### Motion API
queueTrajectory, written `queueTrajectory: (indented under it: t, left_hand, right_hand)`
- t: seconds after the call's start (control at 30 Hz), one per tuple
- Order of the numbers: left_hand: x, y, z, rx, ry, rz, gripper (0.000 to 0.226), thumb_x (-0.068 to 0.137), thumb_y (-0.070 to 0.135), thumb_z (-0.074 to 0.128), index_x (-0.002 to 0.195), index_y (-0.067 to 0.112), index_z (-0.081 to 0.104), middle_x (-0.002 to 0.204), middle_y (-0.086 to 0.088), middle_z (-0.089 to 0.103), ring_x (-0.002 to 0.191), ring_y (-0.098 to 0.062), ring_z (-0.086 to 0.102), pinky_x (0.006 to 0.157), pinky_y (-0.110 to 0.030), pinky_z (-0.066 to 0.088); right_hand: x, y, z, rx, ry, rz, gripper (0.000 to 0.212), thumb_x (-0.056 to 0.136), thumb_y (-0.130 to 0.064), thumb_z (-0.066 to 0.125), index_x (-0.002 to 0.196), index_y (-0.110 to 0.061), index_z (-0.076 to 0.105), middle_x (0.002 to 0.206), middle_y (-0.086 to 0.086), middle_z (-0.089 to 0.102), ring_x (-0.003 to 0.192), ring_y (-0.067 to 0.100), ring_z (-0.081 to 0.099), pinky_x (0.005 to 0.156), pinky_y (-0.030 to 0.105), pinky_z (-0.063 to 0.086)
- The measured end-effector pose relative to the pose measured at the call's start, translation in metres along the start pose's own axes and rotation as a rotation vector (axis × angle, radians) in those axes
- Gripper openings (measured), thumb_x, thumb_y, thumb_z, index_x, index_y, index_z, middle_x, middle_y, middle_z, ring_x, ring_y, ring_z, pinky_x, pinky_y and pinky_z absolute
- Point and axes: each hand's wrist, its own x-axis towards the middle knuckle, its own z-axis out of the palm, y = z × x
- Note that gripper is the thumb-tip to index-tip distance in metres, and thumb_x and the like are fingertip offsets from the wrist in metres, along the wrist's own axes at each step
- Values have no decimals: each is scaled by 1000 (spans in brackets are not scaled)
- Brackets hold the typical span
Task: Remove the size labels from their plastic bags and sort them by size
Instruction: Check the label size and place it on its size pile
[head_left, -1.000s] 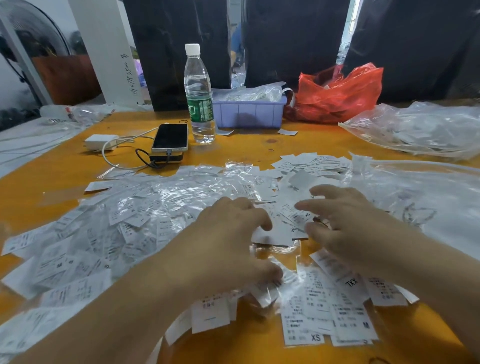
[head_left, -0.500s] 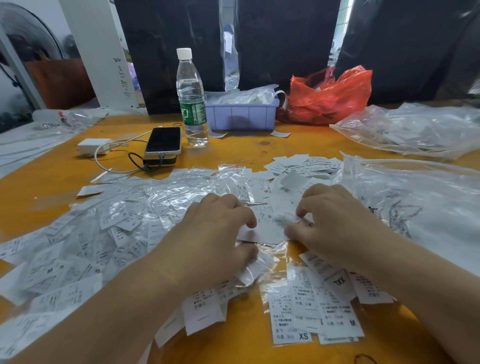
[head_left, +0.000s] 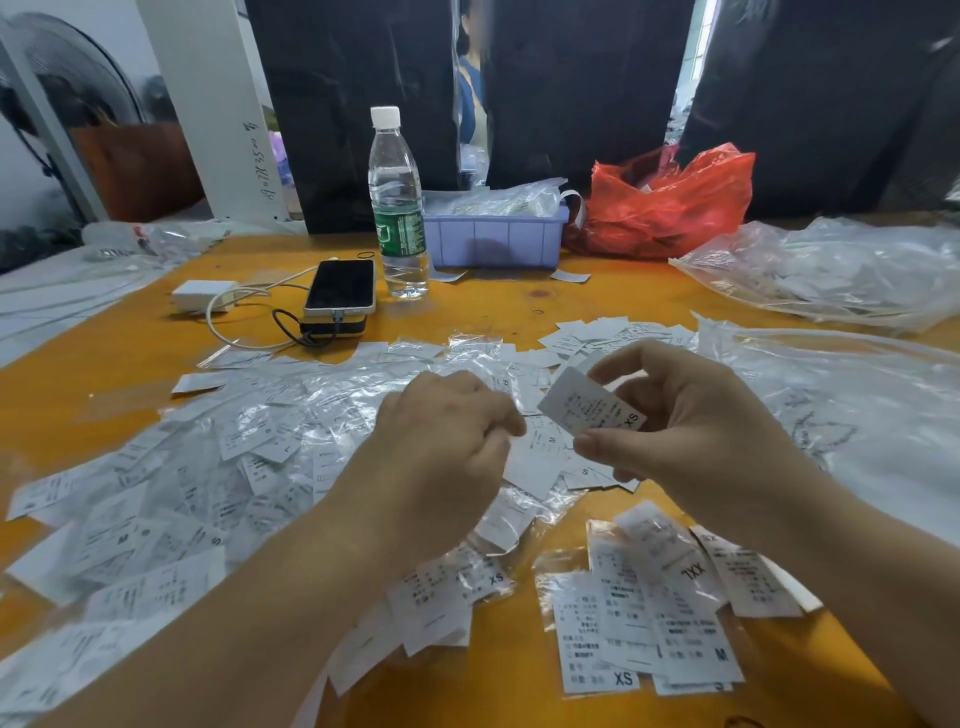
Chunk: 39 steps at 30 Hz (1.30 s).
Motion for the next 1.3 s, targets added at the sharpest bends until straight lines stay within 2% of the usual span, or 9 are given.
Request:
queueTrajectory:
  t: [0.13, 0.27, 0.37, 0.5, 0.67, 0.8, 0.97, 1.13, 1.3]
  left_hand:
    - [-5, 16, -5, -578, -109, -47, 39, 82, 61, 46, 99, 32, 65, 92, 13, 69, 89, -4, 62, 81, -32, 53]
    - [-7, 19, -4, -606, 55, -13, 8, 93, 31, 62, 87, 27, 65, 79, 5, 69, 74, -11, 65, 68, -31, 55]
    - [-8, 20, -4, -625, 106, -24, 13, 96, 23, 58, 84, 28, 62, 77, 16, 69, 70, -4, 65, 57, -12, 49]
    - [-6, 24, -4, -617, 76, -21, 15, 96, 26, 57, 83, 34, 62, 79, 19, 70, 67, -5, 64, 56, -17, 53]
    - [2, 46, -1, -654, -48, 14, 24, 97, 24, 52, 82, 39, 63, 71, 14, 69, 56, -5, 56, 53, -18, 48]
    - [10, 65, 5, -613, -65, 41, 24, 98, 25, 50, 81, 36, 64, 69, 7, 68, 54, -5, 52, 51, -20, 46]
    - [17, 86, 16, -560, -103, 57, 22, 99, 23, 52, 83, 32, 64, 70, 6, 69, 55, -8, 51, 56, -39, 46]
    - [23, 102, 30, -541, -135, 96, 22, 98, 23, 51, 80, 25, 63, 63, 20, 66, 56, 3, 58, 52, -18, 44]
    - [23, 105, 34, -547, -163, 98, 21, 97, 24, 52, 80, 28, 64, 67, 13, 67, 55, -1, 54, 54, -25, 45]
  right_hand:
    - [-5, -6, 2, 123, -141, -35, 12, 78, -4, 75, 88, -8, 69, 69, 3, 70, 61, 16, 67, 59, 26, 55]
    - [-9, -16, -3, 78, -258, -36, 9, 87, -4, 66, 95, -7, 70, 79, 5, 72, 71, 21, 70, 67, 35, 57]
    - [-11, -27, -18, -175, -165, -31, 13, 89, -12, 67, 97, -22, 69, 82, -3, 73, 72, 13, 70, 70, 40, 59]
    - [-15, -41, -49, -606, 51, -2, 19, 94, -15, 54, 82, -27, 64, 79, -9, 68, 71, 11, 66, 70, 40, 56]
    - [-34, -27, -83, -1063, 73, 211, 23, 90, -10, 49, 99, -27, 62, 101, -3, 63, 92, 22, 58, 79, 35, 50]
    - [-49, -11, -95, -1098, 30, 288, 32, 84, -3, 48, 103, -23, 64, 102, 1, 62, 93, 24, 59, 82, 40, 54]
    - [-55, 8, -95, -1161, -21, 372, 11, 88, -13, 54, 96, -17, 61, 90, 1, 60, 82, 23, 60, 66, 35, 54]
    - [-58, 14, -92, -1075, 33, 323, 11, 89, -11, 54, 97, -16, 60, 92, 3, 63, 83, 25, 62, 72, 41, 57]
    - [-59, 15, -93, -1014, 203, 201, 19, 84, -7, 52, 94, -20, 62, 89, 1, 65, 80, 25, 62, 69, 38, 56]
